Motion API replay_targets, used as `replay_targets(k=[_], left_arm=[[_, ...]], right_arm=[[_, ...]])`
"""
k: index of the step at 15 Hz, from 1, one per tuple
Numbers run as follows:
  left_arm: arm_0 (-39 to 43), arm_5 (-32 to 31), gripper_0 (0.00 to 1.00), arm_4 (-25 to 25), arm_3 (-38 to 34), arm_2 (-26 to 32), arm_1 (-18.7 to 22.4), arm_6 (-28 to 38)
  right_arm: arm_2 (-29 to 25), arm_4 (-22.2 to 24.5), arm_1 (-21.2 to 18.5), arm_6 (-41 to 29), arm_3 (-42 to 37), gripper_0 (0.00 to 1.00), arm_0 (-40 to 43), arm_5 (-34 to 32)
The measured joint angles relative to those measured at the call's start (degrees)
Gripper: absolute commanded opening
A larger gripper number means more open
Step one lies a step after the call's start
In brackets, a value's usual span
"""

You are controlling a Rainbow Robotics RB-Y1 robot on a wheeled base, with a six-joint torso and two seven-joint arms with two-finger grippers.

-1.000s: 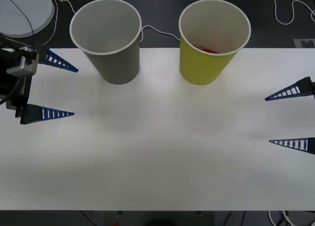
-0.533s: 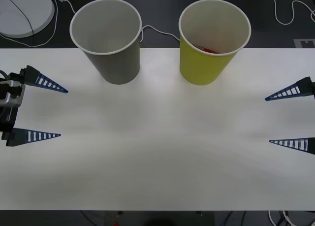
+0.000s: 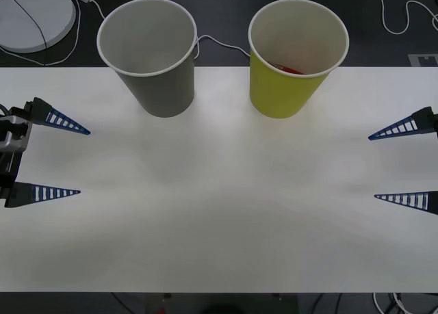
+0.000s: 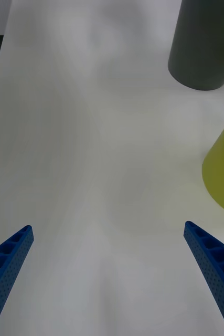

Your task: Put the can into the green bin and the plastic bottle into the gray bin

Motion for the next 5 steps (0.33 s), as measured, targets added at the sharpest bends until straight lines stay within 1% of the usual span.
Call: replay_targets(k=[5], left_arm=[[0.0, -0.3, 1.00, 0.0, 0.0, 0.0, -0.4, -0.2]], right_arm=[[0.0, 0.0, 0.0, 0.0, 0.0, 1.00, 0.0, 0.0]])
